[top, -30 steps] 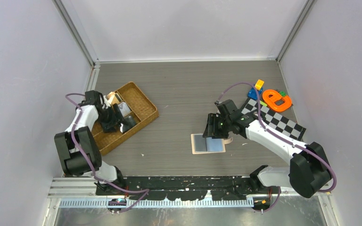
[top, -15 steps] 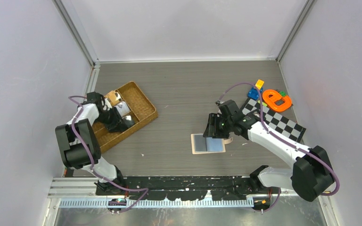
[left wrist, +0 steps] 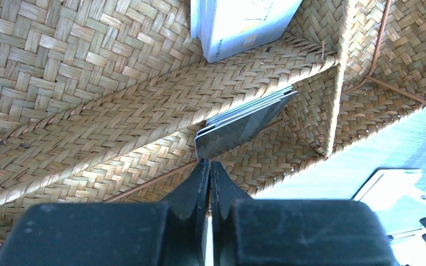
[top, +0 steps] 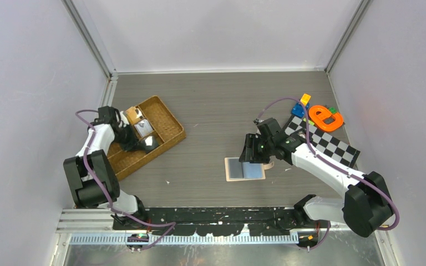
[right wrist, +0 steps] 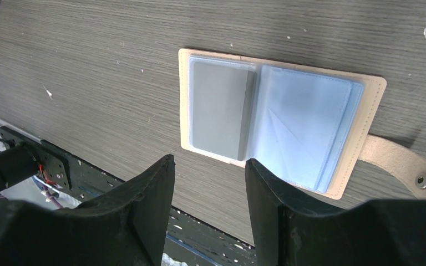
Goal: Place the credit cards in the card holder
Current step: Pick up the credit card from the storage box.
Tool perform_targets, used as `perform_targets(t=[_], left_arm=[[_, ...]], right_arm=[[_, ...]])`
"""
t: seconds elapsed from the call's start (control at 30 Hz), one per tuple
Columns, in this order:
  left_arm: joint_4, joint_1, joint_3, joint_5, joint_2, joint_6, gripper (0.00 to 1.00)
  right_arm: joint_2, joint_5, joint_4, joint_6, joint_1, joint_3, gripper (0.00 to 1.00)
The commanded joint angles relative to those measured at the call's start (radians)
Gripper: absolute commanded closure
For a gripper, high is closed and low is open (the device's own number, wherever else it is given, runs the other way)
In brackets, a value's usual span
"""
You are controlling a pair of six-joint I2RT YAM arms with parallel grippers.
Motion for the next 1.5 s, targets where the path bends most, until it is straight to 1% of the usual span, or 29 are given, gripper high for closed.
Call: perform_targets(t=[0.0, 0.13, 0.23, 0.3, 0.43, 0.5, 0.6, 0.77, 0.93, 1.1, 1.23, 1.47], left_arm=[[0.004, 0.007, 0.008, -0.023, -0.008, 0.014, 0.93], [0.008, 0.006, 0.019, -0.03, 0.007, 0.009, 0.68], [0.024, 0.006, 0.02, -0.023, 0.019, 0.0, 0.53], [0.029, 0.006, 0.029, -0.03, 0.038, -0.004, 0.48], [0.039, 0.008, 0.045, -0.019, 0.079, -0.006, 0.46], [0.053, 0.007, 0.047, -0.009, 0.079, -0.006, 0.46], [0.066, 0.007, 0.05, -0.036, 0.073, -0.005, 0.47], [0.053, 0.007, 0.07, -0.087, 0.094, 0.003, 0.56], [0.056, 0.007, 0.065, -0.111, 0.067, 0.007, 0.6], [0.053, 0.007, 0.062, -0.114, 0.054, 0.012, 0.68], [0.056, 0.007, 0.061, -0.087, 0.047, 0.015, 0.77], [0.046, 0.007, 0.037, -0.08, -0.002, 0.02, 0.88]], right_arm=[[-0.017, -0.008, 0.023, 0.002, -0.005, -0.003, 0.45], [-0.022, -0.007, 0.022, -0.001, -0.004, -0.002, 0.45], [-0.019, -0.006, 0.021, -0.005, -0.004, 0.002, 0.45], [-0.018, -0.007, 0.022, -0.005, -0.004, 0.003, 0.45], [-0.012, -0.011, 0.022, -0.013, -0.004, 0.01, 0.45], [-0.007, -0.011, 0.023, -0.017, -0.004, 0.013, 0.45], [0.002, -0.016, 0.022, -0.019, -0.004, 0.014, 0.45], [0.0, -0.019, 0.027, -0.021, -0.004, 0.01, 0.45], [-0.009, -0.016, 0.026, -0.02, -0.004, 0.001, 0.45], [-0.016, -0.014, 0.028, -0.013, -0.004, -0.006, 0.45], [-0.025, -0.01, 0.026, -0.01, -0.004, -0.009, 0.45], [-0.027, -0.01, 0.026, -0.006, -0.004, -0.011, 0.45]])
